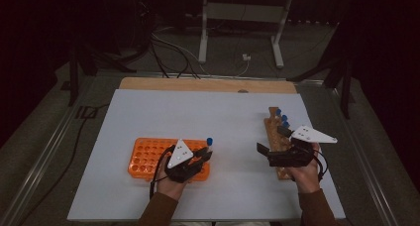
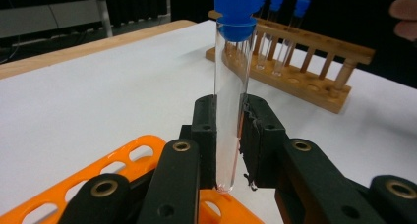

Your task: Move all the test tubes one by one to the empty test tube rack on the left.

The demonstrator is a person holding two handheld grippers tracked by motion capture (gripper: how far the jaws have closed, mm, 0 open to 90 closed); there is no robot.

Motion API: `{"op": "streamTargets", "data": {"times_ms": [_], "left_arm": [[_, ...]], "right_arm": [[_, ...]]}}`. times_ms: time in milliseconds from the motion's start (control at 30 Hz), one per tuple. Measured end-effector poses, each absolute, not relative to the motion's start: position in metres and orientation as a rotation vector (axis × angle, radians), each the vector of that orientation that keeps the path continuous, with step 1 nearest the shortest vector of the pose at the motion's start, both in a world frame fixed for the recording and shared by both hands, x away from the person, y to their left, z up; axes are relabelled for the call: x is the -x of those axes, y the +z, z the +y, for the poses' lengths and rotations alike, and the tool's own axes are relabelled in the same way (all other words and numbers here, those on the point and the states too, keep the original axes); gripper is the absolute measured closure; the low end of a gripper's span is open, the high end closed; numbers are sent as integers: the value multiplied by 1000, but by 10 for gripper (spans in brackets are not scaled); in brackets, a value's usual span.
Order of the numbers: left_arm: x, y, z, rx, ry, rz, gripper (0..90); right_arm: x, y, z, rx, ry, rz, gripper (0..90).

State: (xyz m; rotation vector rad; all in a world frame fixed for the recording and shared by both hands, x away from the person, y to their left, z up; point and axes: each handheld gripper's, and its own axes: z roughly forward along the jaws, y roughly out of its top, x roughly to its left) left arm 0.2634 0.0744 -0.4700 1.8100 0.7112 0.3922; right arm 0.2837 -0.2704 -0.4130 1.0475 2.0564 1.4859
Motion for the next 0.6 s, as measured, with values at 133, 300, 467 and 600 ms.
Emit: {"op": "streamTargets", "data": {"times_ms": [133,300,467,600], "left_arm": [[-255,-472,80,-1830,399,689,781],[-251,-477,85,-1850,391,679,781],[-248,-486,84,-1932,386,664,781],[-247,-492,82,-1987,367,670,781]], "right_arm": [[-283,-413,-273,-1051,1491,2049,0],[-282,-411,-274,-1045,1498,2043,0],[-282,-412,-276,-1044,1496,2041,0],[-281,-411,-278,-1045,1501,2031,0]]}}
